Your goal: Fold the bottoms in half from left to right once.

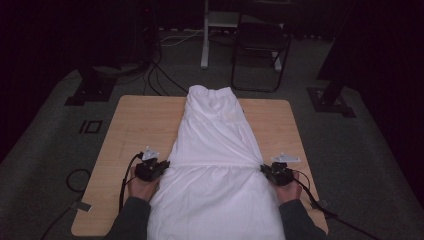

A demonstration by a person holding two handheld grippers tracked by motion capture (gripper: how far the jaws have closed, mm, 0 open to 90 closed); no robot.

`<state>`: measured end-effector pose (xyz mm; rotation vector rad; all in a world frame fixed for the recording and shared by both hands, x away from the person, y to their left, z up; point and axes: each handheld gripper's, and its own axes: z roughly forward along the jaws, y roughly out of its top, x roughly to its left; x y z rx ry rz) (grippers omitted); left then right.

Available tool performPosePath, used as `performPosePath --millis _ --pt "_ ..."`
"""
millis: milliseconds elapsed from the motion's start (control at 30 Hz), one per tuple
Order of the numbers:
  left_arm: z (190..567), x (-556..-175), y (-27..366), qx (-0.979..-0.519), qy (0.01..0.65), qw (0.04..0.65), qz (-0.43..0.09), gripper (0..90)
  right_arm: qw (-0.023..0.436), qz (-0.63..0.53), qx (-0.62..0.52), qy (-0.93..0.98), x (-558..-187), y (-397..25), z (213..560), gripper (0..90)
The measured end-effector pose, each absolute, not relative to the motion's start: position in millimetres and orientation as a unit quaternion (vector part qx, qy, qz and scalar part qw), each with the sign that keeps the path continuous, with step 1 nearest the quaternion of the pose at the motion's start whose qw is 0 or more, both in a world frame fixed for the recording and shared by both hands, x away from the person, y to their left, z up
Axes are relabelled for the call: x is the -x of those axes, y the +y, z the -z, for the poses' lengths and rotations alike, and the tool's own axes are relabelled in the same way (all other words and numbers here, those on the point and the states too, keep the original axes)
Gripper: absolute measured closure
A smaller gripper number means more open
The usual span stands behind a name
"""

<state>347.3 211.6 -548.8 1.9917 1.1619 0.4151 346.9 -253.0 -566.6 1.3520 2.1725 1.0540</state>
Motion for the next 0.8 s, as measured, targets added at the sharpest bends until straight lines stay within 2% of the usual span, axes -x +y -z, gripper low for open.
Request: performPosePath --millis 100,200,233,300,333,433,600,700,800 --pt "551 -323 218 -0.784 0.466 0.382 -0.15 87.5 0.176 -0.372 -0.472 0.78 -326 -248 566 87.5" --pt "552 -318 219 -0.786 0.463 0.381 -0.151 86.9 0.166 -0.367 -0.466 0.788 -312 -246 565 86.7" --pt "551 -318 219 -0.786 0.458 0.385 -0.156 86.7 0.156 -0.367 -0.467 0.789 -310 -246 564 82.2" --pt "551 -321 218 -0.784 0.46 0.387 -0.158 86.0 0.133 -0.376 -0.454 0.797 -311 -248 562 67.4" --pt "551 -322 218 -0.784 0.46 0.386 -0.158 85.9 0.137 -0.379 -0.448 0.798 -312 -249 560 60.5" --pt "551 -325 215 -0.783 0.461 0.386 -0.162 85.3 0.146 -0.404 -0.441 0.788 -322 -251 548 52.7" --pt "552 -326 212 -0.783 0.459 0.386 -0.164 85.3 0.165 -0.428 -0.422 0.782 -359 -239 526 54.0" --pt "555 -326 212 -0.784 0.459 0.384 -0.164 85.1 0.149 -0.428 -0.425 0.784 -388 -224 527 54.8" --pt "556 -326 212 -0.784 0.46 0.384 -0.164 85.0 0.138 -0.421 -0.424 0.79 -403 -213 532 51.8"
